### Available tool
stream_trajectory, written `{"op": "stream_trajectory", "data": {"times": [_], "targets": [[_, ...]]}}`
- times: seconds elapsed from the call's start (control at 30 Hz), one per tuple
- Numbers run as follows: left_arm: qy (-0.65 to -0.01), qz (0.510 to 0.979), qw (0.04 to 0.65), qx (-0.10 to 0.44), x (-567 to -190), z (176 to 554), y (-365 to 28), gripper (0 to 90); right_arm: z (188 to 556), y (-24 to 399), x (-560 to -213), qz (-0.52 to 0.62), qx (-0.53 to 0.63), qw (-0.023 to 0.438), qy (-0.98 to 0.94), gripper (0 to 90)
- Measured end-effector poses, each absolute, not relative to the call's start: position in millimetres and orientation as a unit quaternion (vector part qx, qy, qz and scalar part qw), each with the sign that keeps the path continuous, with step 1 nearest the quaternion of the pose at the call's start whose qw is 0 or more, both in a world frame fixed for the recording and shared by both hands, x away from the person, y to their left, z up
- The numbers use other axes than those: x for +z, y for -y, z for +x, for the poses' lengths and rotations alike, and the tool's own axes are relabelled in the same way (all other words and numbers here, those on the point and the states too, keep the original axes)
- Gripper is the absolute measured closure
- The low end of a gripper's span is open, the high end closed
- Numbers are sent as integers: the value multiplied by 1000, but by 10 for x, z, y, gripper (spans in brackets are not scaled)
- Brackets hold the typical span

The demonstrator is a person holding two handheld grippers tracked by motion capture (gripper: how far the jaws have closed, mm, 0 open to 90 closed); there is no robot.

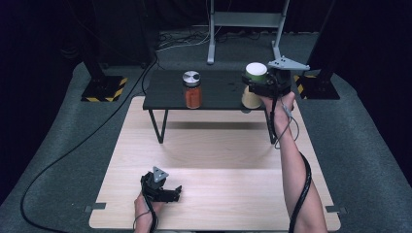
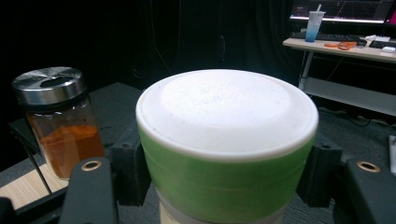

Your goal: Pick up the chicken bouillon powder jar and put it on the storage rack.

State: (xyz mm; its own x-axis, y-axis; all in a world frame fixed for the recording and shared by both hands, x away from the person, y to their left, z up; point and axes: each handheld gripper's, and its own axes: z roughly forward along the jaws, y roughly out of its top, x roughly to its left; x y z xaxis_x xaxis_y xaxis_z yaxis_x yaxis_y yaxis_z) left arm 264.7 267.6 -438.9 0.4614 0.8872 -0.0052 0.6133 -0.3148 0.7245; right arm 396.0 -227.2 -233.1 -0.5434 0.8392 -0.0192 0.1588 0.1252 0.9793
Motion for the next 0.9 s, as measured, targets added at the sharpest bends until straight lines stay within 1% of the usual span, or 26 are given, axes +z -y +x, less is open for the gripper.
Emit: {"op": "stream_trajectory", "data": {"times": [0.43, 0.9], "targets": [[-478, 785, 338, 202, -4388, 2647, -2677, 4, 4112, 2228, -2366, 373, 549, 301, -684, 331], [-478, 785, 338, 203, -4389, 2647, -2676, 4, 4130, 2284, -2410, 382, 558, 290, -677, 332]]}}
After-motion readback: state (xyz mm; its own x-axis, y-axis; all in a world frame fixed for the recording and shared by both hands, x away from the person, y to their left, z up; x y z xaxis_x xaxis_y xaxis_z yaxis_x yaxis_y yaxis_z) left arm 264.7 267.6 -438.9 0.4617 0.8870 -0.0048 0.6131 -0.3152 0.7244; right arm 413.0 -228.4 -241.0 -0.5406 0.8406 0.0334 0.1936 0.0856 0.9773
